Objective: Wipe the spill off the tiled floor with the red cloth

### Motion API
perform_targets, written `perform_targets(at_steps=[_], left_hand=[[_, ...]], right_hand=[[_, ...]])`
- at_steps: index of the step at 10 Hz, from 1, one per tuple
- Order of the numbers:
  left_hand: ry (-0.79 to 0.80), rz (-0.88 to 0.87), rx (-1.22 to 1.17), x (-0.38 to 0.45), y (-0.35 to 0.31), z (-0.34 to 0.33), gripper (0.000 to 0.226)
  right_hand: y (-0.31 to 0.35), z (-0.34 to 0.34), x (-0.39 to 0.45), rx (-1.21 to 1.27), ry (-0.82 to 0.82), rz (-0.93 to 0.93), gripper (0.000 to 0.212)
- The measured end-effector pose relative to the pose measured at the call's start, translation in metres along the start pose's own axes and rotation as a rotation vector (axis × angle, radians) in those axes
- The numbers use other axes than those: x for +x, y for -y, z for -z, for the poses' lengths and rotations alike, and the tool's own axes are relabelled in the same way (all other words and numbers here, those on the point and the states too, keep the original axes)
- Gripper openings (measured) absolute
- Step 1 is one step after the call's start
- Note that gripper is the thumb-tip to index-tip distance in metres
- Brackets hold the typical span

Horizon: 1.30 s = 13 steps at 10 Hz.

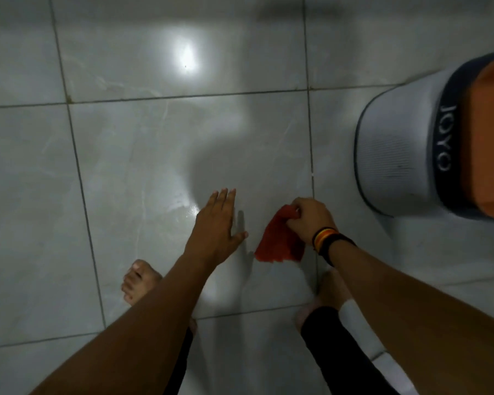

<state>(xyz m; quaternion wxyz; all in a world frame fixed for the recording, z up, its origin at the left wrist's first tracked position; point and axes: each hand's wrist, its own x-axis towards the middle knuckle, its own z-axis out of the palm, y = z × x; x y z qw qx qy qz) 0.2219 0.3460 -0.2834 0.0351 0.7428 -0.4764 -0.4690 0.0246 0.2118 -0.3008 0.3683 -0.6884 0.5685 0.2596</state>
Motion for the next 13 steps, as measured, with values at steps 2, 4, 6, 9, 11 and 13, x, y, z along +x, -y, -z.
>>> perform_targets(at_steps=[2,4,6,9,11,13], left_hand=[[0.020,-0.128,-0.060,-0.017,-0.073,0.073,0.089],[0.028,-0.068,-0.148,-0.019,-0.158,0.155,0.021],[0.078,0.051,-0.752,-0.012,-0.274,0.194,0.026],[-0.019,-0.027,-0.766,0.061,-0.428,0.134,0.034],[-0.101,-0.221,-0.342,0.063,-0.447,0.117,0.042],[-0.418,-0.369,0.006,0.012,-0.440,0.187,0.063]], right_hand=[[0.030,0.074,-0.112,0.361,-0.155,0.239,0.017],[0.019,0.201,-0.175,0.920,-0.330,0.142,0.013],[-0.045,0.283,-0.187,1.372,-0.350,-0.115,0.012],[-0.140,0.284,-0.159,1.908,-0.451,-0.459,0.044],[-0.144,0.257,-0.179,1.741,-0.285,-0.459,0.028],[-0.164,0.200,-0.273,1.267,-0.133,-0.600,0.054]])
